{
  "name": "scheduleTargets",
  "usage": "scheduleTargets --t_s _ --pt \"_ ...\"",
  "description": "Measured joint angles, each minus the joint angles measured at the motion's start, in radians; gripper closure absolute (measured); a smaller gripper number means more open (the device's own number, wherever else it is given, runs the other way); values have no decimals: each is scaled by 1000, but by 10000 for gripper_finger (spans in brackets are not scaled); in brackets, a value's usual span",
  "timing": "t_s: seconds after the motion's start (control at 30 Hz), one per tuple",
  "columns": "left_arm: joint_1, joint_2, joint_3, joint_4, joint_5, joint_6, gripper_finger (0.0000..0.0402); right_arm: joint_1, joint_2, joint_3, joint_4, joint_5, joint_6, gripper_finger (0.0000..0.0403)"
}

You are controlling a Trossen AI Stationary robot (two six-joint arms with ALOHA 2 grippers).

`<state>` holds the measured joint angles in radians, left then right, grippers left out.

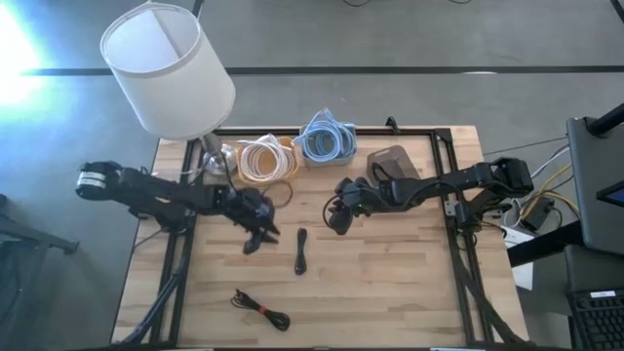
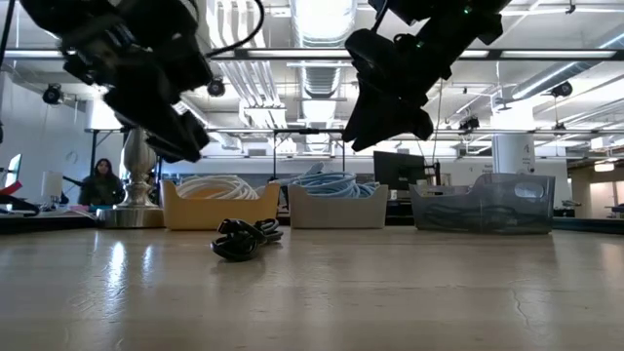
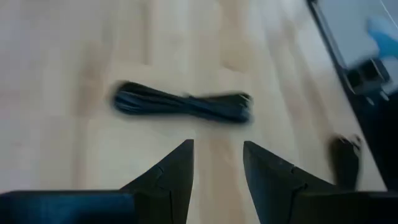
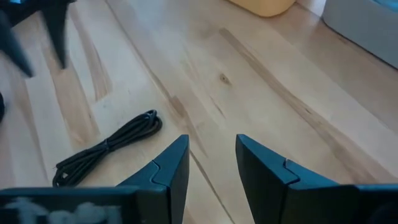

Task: Pick & Place USB Port
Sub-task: Put the bottom black charger cable into the black bin

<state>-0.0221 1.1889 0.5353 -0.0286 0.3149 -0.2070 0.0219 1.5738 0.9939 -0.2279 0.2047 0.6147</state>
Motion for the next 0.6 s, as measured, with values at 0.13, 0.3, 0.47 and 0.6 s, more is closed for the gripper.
scheduleTargets --t_s 0.13,0.3,0.47,0.6 --pt "-109 0 -1 -12 0 -14 259 0 0 0 0 0 -39 277" --pt "-250 0 1 -6 -2 -31 259 0 0 0 0 0 -39 284" --pt "-375 1 1 -7 -28 -42 259 0 0 0 0 0 -40 289" --pt "-470 16 1 -6 -72 -115 259 0 0 0 0 0 -39 287"
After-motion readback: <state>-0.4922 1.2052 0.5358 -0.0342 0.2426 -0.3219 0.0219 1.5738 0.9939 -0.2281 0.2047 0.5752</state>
